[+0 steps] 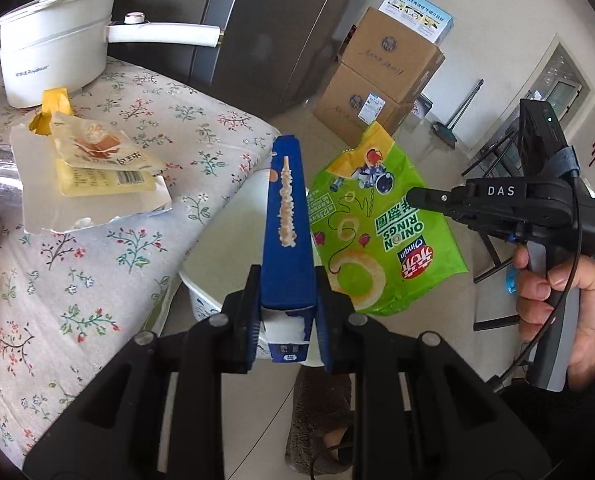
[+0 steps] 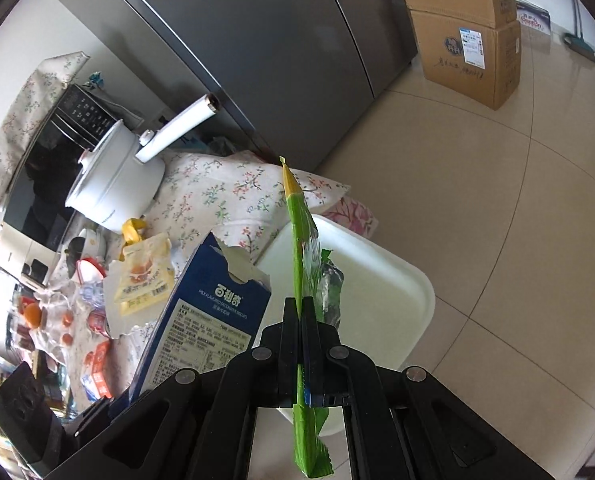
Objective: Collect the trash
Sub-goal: 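Open the left gripper over the bin while the right gripper drops the green bag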
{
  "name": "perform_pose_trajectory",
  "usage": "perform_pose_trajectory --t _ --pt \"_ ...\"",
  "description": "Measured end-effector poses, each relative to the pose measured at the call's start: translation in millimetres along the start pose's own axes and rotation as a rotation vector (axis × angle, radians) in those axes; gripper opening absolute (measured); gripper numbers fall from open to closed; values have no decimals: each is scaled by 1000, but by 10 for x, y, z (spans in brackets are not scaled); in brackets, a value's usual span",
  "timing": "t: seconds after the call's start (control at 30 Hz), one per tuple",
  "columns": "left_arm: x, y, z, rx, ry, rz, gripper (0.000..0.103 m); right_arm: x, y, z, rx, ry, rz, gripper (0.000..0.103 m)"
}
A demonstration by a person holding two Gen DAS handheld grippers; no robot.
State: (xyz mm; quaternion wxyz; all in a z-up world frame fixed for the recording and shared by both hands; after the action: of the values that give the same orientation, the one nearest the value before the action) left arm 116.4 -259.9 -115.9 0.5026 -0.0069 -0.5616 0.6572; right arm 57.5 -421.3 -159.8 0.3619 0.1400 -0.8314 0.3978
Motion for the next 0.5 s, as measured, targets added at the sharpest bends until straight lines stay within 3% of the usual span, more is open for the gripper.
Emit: perform_pose_trajectory --t 0.23,0.3,0.33,0.37,0.5 --pt "-270 106 -63 -20 -38 -20 27 -176 71 86 22 61 -37 2" --pt "-226 101 -87 -22 -56 -31 48 -226 83 74 20 67 -45 2" --pt "-169 87 -110 -19 -70 -23 68 -251 89 73 24 72 -49 2" --pt "-96 65 -144 -23 -92 -9 81 -285 94 70 28 76 -55 2" --pt "194 24 -335 -22 -172 -4 91 -426 140 16 56 97 -77 2"
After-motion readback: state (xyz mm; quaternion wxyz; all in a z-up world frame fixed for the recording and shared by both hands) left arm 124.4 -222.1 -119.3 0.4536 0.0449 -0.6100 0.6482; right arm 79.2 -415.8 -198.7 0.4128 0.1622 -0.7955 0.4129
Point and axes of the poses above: each gripper's, at about its wrist camera, not at the fingertips, and x roughly against the way its jaws point, z to its right, y to its underside, the point moved 5 cm from there along -x, roughly the way its jaws point, and after that the axes turned 15 degrees about z, right-handed, at the moved point
